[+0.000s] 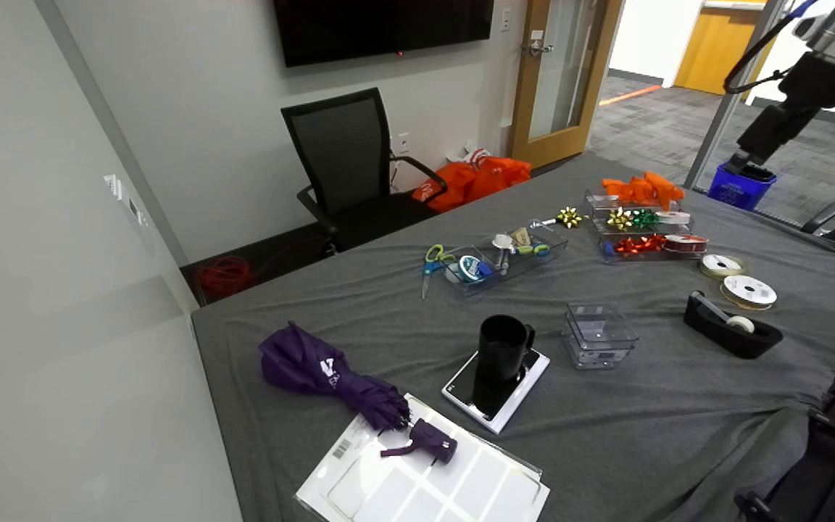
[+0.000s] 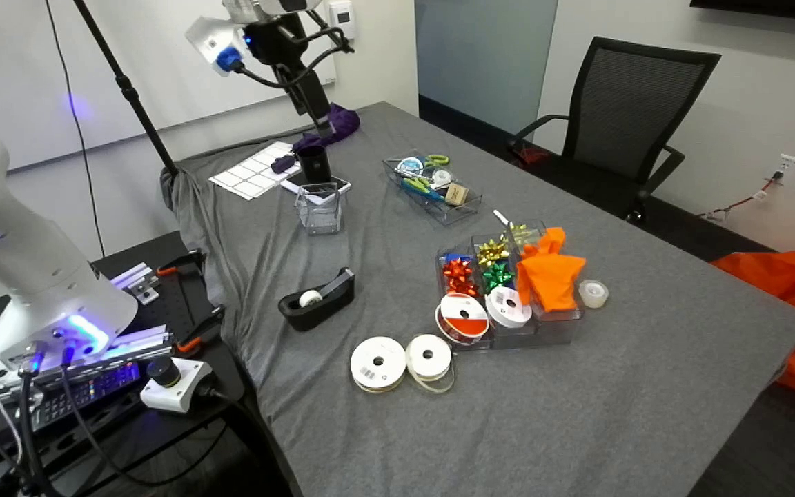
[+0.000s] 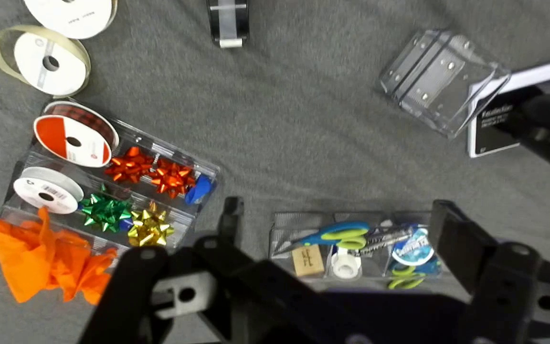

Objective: Remove the red ribbons from the bottom compartment of the clear case on the right and put them in the right compartment of the clear case on the left

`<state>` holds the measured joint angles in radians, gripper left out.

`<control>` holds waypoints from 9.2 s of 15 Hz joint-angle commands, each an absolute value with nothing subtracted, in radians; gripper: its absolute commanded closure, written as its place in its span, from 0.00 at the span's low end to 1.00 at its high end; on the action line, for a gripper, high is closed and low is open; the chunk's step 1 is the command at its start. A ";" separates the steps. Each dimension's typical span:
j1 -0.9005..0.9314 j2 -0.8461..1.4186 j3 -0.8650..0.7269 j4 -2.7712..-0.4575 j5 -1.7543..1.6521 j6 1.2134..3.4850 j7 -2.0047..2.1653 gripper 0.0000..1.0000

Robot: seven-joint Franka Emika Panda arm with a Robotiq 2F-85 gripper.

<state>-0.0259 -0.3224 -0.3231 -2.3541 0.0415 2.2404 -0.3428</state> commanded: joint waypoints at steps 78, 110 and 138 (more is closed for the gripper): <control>-0.323 0.818 -0.211 -1.598 -0.012 2.524 -0.012 1.00; -0.219 0.693 0.009 -1.579 0.446 2.551 0.201 1.00; -0.352 0.742 -0.084 -1.606 0.246 2.523 -0.041 0.00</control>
<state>-0.3070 0.7972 -0.0989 -1.5182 0.2675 2.5247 0.0703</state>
